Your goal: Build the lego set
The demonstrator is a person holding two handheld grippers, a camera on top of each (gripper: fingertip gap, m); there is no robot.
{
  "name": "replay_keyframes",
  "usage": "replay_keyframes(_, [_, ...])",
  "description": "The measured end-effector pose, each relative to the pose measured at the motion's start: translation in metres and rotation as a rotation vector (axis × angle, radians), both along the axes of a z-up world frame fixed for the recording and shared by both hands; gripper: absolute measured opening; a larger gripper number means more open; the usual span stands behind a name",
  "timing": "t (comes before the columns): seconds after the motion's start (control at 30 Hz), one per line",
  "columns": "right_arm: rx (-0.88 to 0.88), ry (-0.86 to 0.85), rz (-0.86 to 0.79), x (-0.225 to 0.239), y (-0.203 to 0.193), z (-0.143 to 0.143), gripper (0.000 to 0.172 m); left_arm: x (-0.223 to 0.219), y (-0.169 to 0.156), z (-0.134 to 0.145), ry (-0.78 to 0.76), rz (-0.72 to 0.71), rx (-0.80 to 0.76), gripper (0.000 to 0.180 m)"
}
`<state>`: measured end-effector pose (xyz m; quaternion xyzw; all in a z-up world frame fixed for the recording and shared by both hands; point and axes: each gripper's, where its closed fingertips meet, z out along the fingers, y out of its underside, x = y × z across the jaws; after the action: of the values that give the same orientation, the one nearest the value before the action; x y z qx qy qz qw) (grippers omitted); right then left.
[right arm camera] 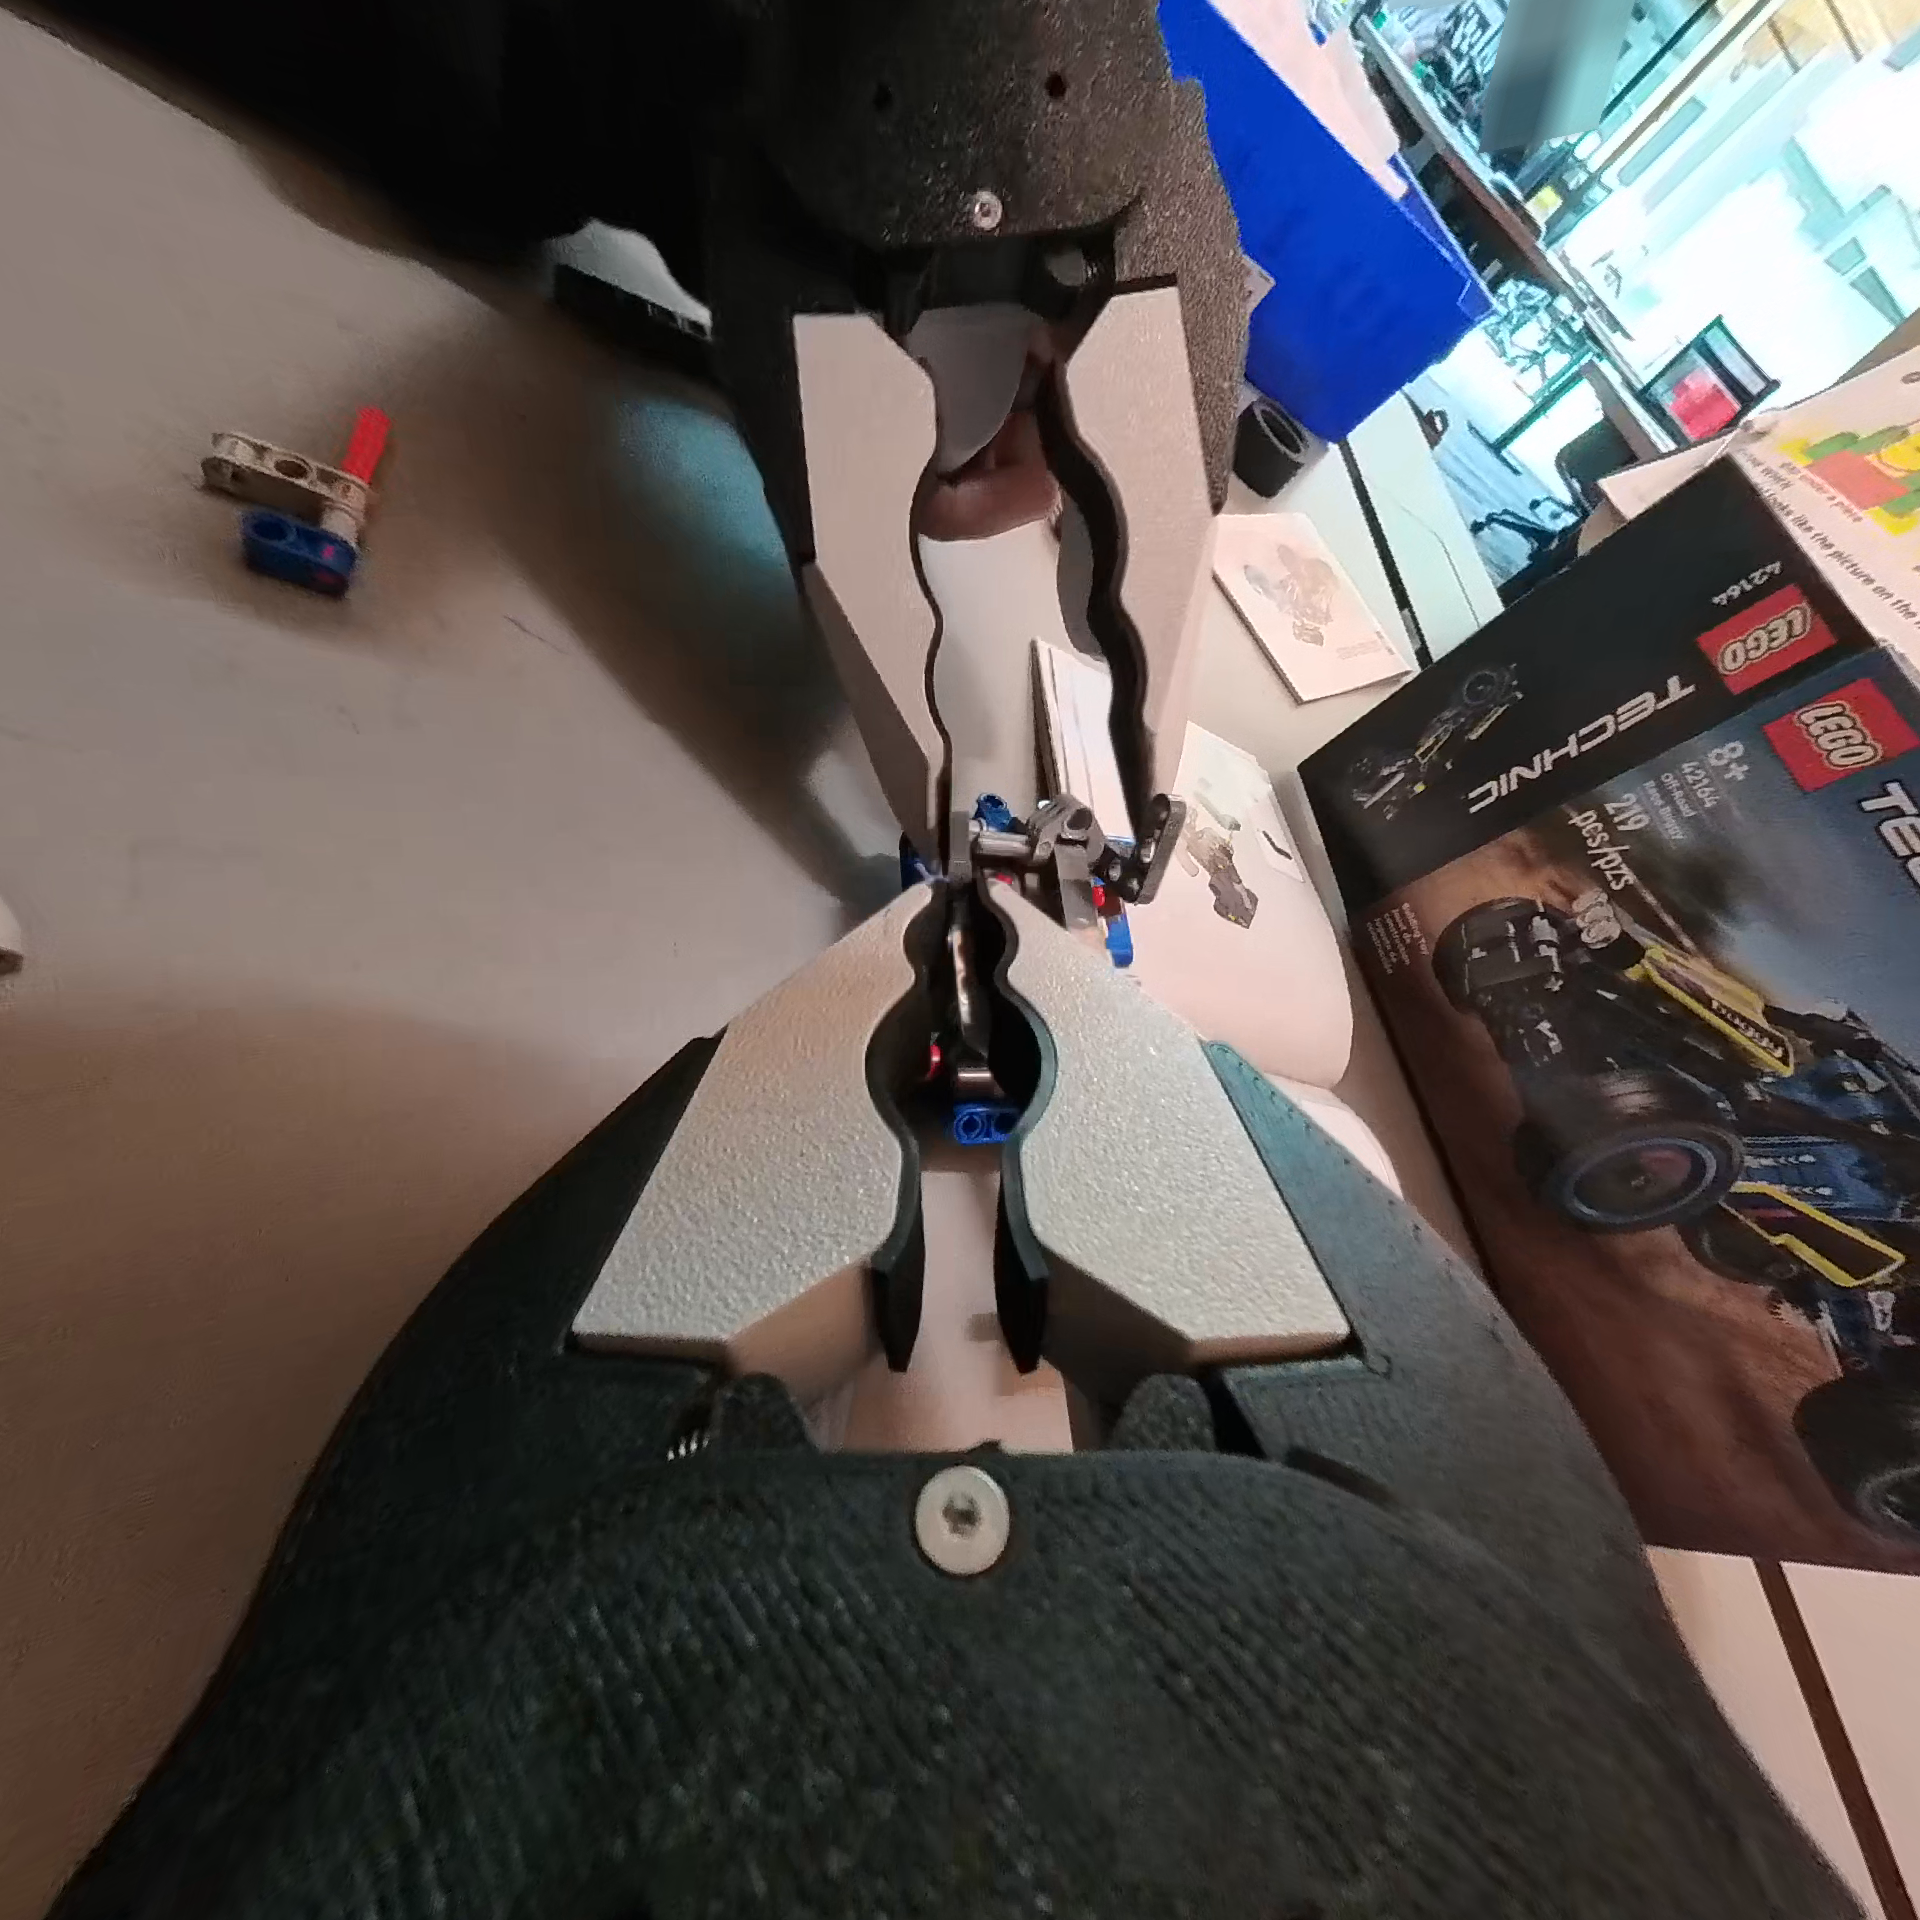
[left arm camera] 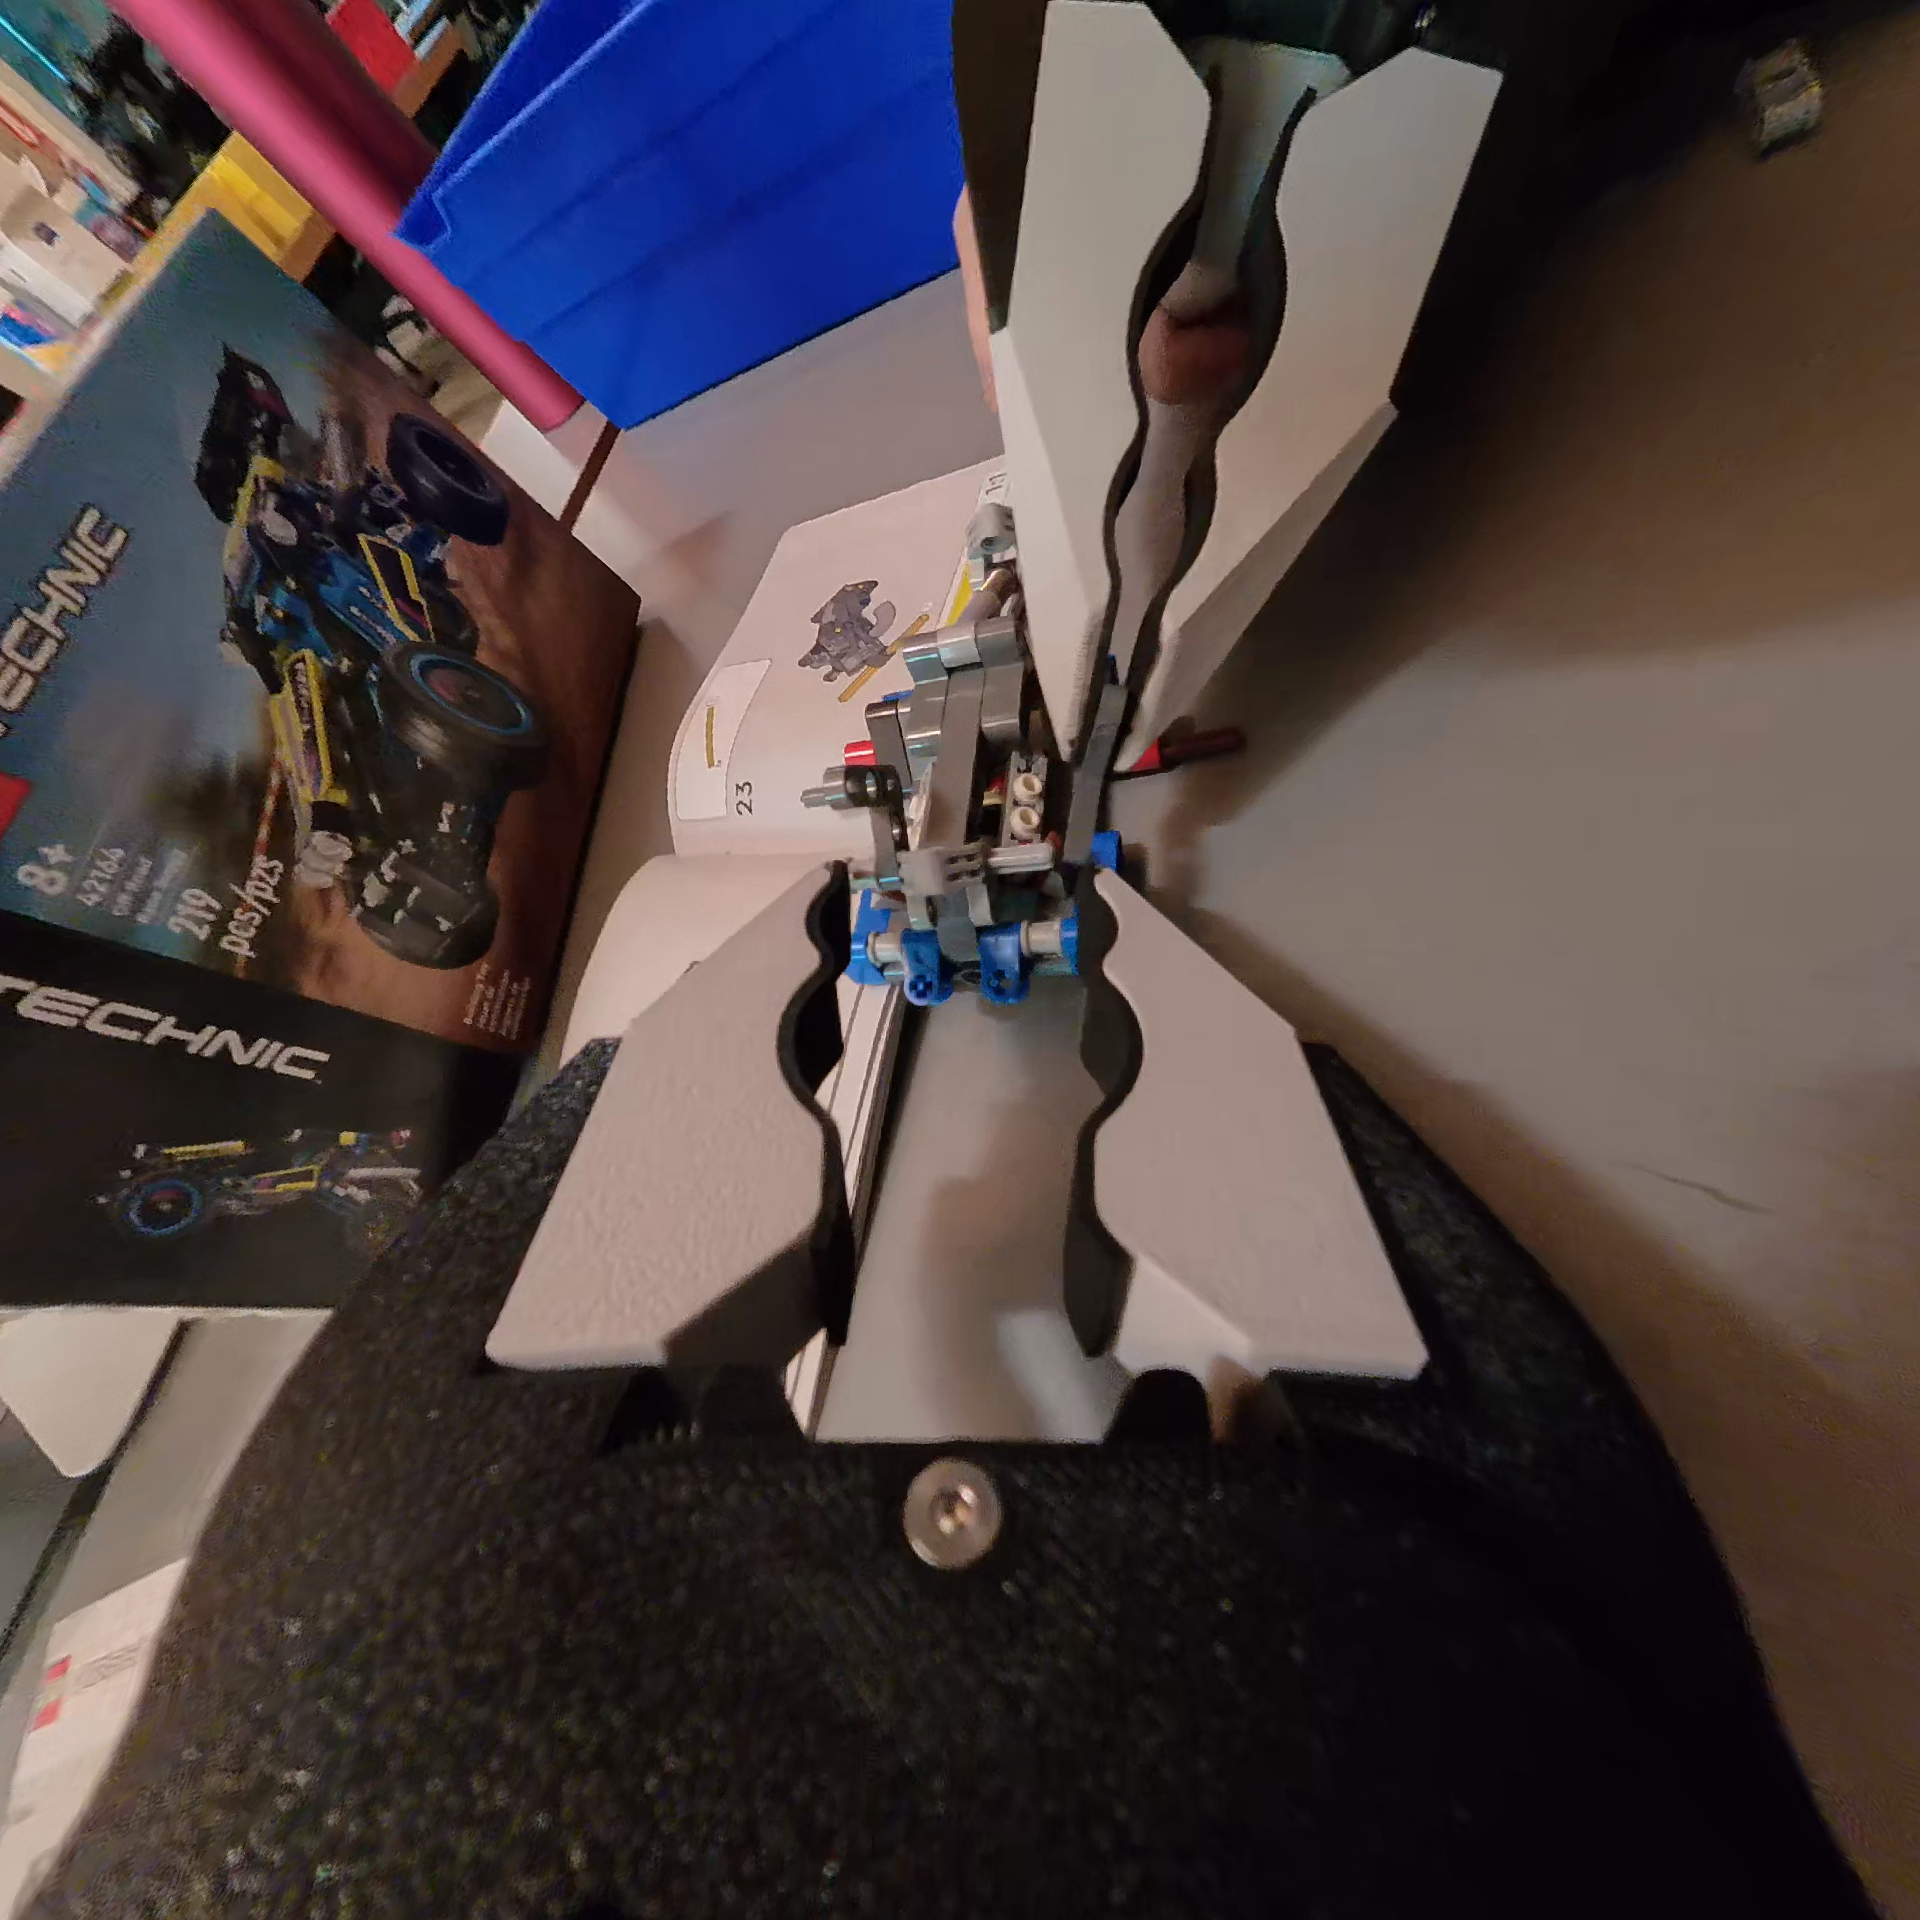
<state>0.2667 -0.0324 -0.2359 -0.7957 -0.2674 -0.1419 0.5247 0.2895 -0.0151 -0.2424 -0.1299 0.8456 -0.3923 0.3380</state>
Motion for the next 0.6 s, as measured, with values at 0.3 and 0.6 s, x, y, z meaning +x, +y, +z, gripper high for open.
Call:
replay_keyframes(0.3, [0.067,0.081,-0.027,0.007,-0.001,0.014,0.0,-0.007,0.007,0.028,0.136,-0.021,-0.253,0.023])
replay_keyframes(0.6, [0.029,0.04,-0.007,0.003,0.0,0.006,0.0,-0.003,0.004,0.006,0.139,0.002,-0.089,0.011])
